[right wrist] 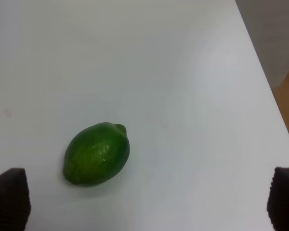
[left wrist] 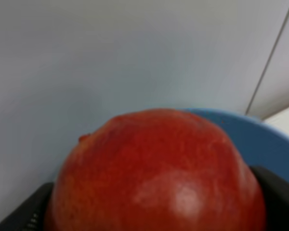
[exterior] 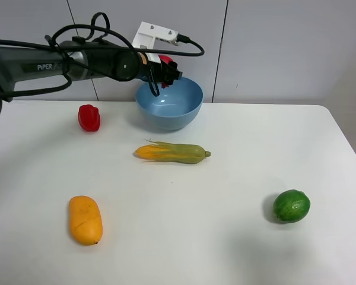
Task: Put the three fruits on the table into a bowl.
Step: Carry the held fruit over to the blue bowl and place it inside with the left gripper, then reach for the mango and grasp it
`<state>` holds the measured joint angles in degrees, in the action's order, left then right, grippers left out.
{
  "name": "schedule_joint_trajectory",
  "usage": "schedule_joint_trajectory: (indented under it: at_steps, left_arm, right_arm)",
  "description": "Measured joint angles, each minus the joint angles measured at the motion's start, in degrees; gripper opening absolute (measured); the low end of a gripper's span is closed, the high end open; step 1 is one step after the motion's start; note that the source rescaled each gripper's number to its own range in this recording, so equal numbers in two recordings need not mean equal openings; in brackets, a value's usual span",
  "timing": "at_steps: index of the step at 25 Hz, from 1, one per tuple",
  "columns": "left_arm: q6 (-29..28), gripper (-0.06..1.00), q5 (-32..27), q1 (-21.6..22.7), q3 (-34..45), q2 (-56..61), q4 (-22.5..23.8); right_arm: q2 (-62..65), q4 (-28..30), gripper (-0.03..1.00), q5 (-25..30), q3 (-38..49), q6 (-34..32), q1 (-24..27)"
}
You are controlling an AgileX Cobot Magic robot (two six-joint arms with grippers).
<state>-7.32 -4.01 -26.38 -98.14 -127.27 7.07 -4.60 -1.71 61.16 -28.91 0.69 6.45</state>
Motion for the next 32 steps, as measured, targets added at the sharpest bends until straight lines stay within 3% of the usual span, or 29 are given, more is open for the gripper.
schedule_joint_trajectory:
  at_steps: [6, 7, 9, 10, 12, 16, 21, 24, 26, 32]
  left_arm:
    - [-0.04, 0.25, -2.89, 0.00, -0.13, -1.32, -0.81]
    - [-0.04, 0.32, -2.82, 0.00, -0.13, -1.32, -1.06]
    - [-0.28, 0.72, -2.02, 0.00, -0.23, -1.32, -1.22]
    - [-0.60, 0.83, -1.77, 0.00, -0.34, -1.32, -1.28]
    - [-2.23, 0.94, -1.69, 0.00, -0.31, -1.32, -1.30]
    - [-9.36, 0.98, -6.38, 0.00, -0.31, 1.56, -1.30]
    - [-16.07, 0.98, -25.33, -0.17, -0.31, 11.67, -1.25]
    - [-16.91, 0.98, -37.64, 0.00, 1.47, 16.49, -1.25]
    - [-16.98, 0.98, -42.68, 0.18, 5.16, 19.43, -1.64]
    - [-17.15, 0.98, -38.08, 0.25, 26.94, 30.02, -11.46]
  right_arm:
    - [0.00, 0.00, 0.99, 0.00, 0.00, 0.00, 0.00]
    - [0.00, 0.00, 0.99, 0.00, 0.00, 0.00, 0.00]
    - [0.00, 0.00, 0.99, 0.00, 0.00, 0.00, 0.00]
    - [0.00, 0.00, 0.99, 0.00, 0.00, 0.00, 0.00]
    - [0.00, 0.00, 0.99, 0.00, 0.00, 0.00, 0.00]
    - [0.00, 0.00, 0.99, 0.00, 0.00, 0.00, 0.00]
    - [0.00, 0.00, 0.99, 0.00, 0.00, 0.00, 0.00]
    - [0.00, 0.00, 0.99, 0.00, 0.00, 0.00, 0.00]
    - [0.00, 0.00, 0.99, 0.00, 0.00, 0.00, 0.00]
    - [0.00, 0.00, 0.99, 0.00, 0.00, 0.00, 0.00]
